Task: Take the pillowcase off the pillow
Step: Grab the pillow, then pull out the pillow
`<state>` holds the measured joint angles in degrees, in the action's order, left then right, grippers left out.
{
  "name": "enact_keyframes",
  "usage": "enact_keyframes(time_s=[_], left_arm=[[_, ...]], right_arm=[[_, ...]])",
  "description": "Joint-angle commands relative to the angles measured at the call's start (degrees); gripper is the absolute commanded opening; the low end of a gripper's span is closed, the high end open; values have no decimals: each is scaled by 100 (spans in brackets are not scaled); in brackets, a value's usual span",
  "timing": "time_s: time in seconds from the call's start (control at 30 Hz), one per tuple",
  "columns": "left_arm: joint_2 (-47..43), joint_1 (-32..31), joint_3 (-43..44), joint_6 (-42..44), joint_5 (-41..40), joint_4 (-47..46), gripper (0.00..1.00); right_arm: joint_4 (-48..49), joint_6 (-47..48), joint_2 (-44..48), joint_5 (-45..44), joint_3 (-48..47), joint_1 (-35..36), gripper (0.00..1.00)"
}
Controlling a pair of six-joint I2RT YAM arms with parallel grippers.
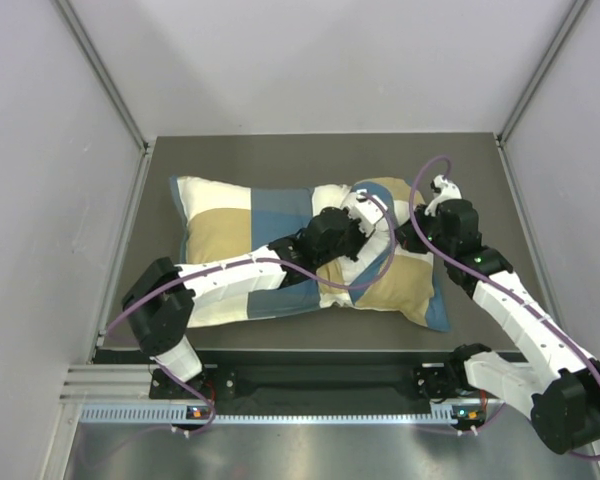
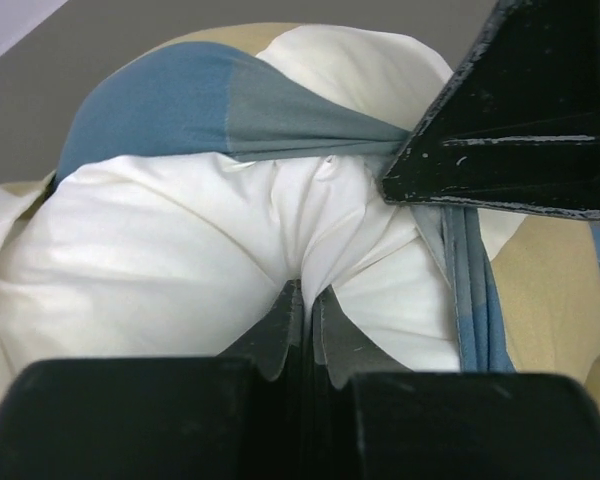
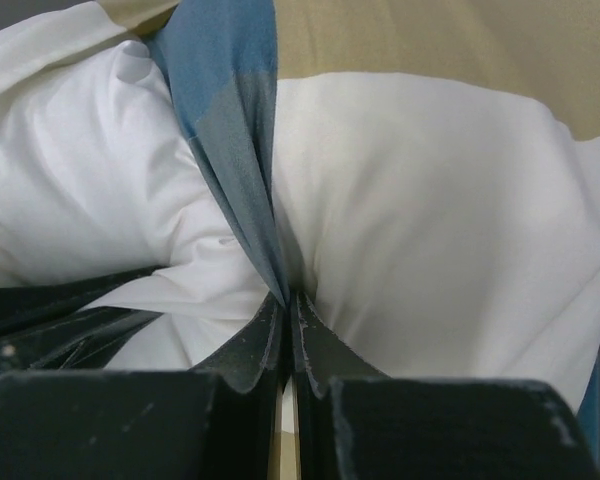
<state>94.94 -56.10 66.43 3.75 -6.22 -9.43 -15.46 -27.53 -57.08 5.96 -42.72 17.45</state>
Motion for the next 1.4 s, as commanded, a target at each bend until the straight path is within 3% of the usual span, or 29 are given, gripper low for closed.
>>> enact_keyframes(time_s=[0.0, 0.37, 0.63, 0.8, 0.9, 1.23, 1.37], left_arm=[[-483, 696, -359, -357, -1461, 592, 0], [-1670, 1751, -1299, -963, -960, 469, 0], [-1987, 2155, -1291, -1095, -1074, 740, 0], [-2321, 2497, -1291, -1104, -1294, 837, 0], [-2392, 2902, -1273, -1227, -1031, 873, 0], [-2830, 3298, -1317, -1473, -1180, 926, 0], [-3235, 3298, -1238, -1597, -654, 1225, 0]], right_arm=[[-949, 274, 74, -991, 106, -198, 0], [-1125, 309, 13, -1123, 1, -321, 0], [-1363, 450, 144, -1308, 44, -558, 0], [-1415, 512, 188, -1141, 27, -839, 0], [-1415, 582, 171, -992, -26, -963, 0], [-1635, 924, 66, -719, -254, -1675, 0], [-1513, 1004, -162, -561, -324, -1701, 0]])
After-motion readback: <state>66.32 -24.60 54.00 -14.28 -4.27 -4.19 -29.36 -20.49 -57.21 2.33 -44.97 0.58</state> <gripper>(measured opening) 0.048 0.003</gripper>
